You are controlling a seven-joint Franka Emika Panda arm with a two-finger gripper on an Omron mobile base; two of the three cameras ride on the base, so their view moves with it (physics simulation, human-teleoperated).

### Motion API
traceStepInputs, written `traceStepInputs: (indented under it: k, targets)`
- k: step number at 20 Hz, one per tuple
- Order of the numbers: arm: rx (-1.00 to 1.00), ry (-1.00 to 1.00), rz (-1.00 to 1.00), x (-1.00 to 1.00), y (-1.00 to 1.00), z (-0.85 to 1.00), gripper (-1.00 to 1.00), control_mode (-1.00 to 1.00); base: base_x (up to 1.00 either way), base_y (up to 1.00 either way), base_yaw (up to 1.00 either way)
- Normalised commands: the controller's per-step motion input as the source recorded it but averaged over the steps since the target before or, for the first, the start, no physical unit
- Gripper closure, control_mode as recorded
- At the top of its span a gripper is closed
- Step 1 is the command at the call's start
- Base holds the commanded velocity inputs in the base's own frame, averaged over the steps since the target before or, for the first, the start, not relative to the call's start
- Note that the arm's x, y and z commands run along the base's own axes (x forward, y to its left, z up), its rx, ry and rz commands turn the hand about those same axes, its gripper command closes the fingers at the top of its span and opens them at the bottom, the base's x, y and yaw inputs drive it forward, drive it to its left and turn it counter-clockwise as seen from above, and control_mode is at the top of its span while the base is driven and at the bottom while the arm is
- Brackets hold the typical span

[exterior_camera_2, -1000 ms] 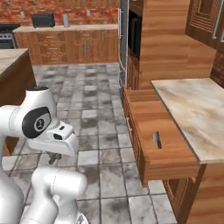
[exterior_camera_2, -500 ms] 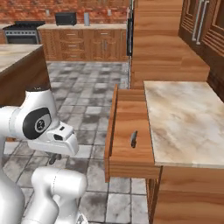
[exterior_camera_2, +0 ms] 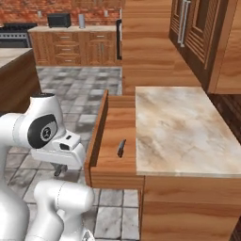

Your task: Pick up the metallic utensils from the counter and place them in the open drawer. Make sure not to pick up any wooden utensils.

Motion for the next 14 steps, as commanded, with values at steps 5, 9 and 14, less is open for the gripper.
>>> traceStepInputs:
  k: [5,9,14]
  targets:
    - [0.0,0.0,0.0,0.0,0.0,0.0,1.0,1.0,0.11,-0.23,-0.09]
    - [0.0,0.0,0.0,0.0,0.0,0.0,1.0,1.0,0.12,0.0,0.04]
    - [0.0,0.0,0.0,0.0,0.0,0.0,1.0,1.0,0.37,0.0,0.05]
